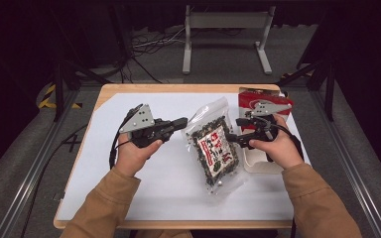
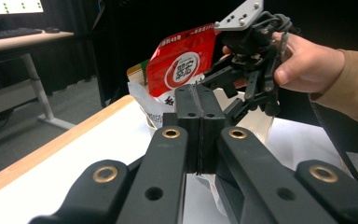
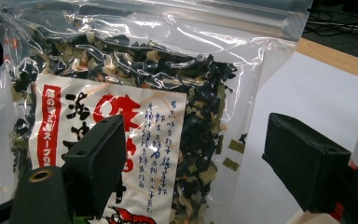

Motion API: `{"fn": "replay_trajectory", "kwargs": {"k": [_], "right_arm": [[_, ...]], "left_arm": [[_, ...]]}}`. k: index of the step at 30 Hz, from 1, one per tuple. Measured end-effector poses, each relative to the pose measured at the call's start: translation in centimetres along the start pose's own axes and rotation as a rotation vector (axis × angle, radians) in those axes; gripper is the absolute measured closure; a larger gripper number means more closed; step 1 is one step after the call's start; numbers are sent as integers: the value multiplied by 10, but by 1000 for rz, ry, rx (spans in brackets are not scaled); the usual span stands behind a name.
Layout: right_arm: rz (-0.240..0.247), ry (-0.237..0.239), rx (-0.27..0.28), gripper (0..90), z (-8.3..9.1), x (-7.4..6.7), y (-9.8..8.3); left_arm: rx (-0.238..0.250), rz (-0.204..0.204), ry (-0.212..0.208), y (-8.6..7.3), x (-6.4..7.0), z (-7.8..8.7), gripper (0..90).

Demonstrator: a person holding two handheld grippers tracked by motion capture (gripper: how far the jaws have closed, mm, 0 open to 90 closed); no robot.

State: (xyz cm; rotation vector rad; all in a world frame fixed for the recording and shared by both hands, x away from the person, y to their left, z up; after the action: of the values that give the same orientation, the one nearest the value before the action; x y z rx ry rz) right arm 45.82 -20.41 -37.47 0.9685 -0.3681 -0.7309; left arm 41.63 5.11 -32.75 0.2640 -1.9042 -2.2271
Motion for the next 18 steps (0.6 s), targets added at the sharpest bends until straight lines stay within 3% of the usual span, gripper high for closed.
{"fn": "replay_trajectory", "kwargs": {"k": [4,8,12,18], "right_arm": [[-6,16,-17,203,-5,0,4],[32,31,-59,196,-9,3,4],[21,70,-64,174,-11,7,6],[79,116,-102,159,-15,6,3]], "left_arm": [[4,-17,-16,1,4,0,900],[10,-21,-24,2,6,1,900],[15,-26,-29,2,8,2,900],[16,-33,-29,1,9,3,900]]}}
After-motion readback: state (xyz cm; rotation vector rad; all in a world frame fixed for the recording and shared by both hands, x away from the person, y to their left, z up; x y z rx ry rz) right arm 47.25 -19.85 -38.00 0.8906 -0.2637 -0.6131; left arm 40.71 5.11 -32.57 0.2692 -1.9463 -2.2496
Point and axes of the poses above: each handheld gripper's, and its own axes: z roughly backward along the jaws, y roughly out of its top, x roughly to its right, the point moved 6 cm from there along -z, roughly forward along the jaws, and after that the axes turned 8 degrees about -y, right-handed, at the moved point
